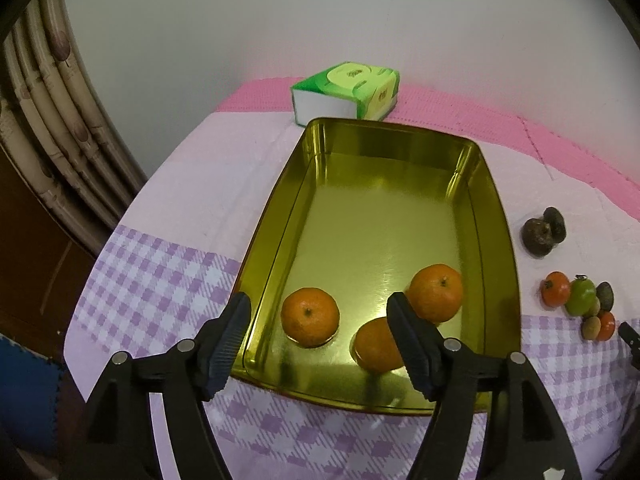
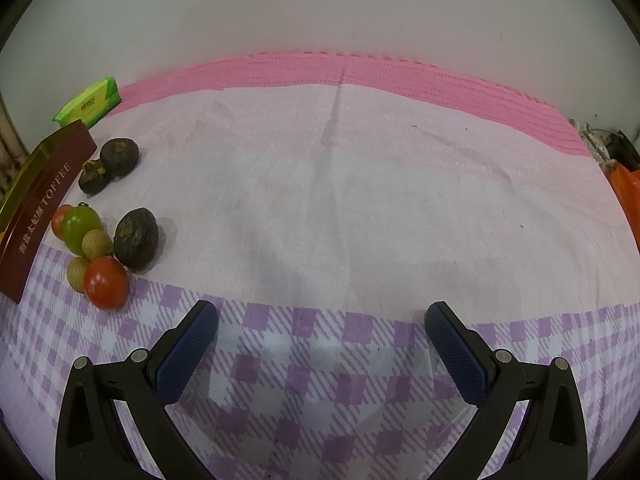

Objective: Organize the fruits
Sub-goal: 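Lift the left gripper back from the tin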

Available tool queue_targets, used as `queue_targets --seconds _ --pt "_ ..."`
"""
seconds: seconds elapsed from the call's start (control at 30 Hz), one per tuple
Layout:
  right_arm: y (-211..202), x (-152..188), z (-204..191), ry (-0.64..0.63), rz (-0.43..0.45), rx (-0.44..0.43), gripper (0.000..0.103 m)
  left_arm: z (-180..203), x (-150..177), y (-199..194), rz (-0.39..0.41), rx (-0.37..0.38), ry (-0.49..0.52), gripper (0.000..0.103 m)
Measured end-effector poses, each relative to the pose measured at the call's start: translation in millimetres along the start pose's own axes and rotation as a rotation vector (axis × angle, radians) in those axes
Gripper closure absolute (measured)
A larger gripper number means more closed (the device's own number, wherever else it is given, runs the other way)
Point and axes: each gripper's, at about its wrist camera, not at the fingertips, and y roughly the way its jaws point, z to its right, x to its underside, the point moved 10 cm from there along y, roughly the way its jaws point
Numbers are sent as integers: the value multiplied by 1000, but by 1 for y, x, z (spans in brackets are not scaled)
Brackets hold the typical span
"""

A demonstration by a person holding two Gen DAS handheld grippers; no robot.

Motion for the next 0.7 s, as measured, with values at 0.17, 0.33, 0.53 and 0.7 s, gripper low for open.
queue_targets --seconds 0.17,0.33,0.53,0.7 --pt "-2 4 -2 0 -16 -1 0 4 4 -11 10 7 8 29" --pt "-6 10 -11 -14 -32 -15 1 7 8 -17 13 8 20 26" --pt "-19 12 -33 -38 -37 -53 5 8 10 -20 10 14 11 20" --pt "-31 14 -62 -105 -31 -98 9 8 12 -25 17 2 14 12"
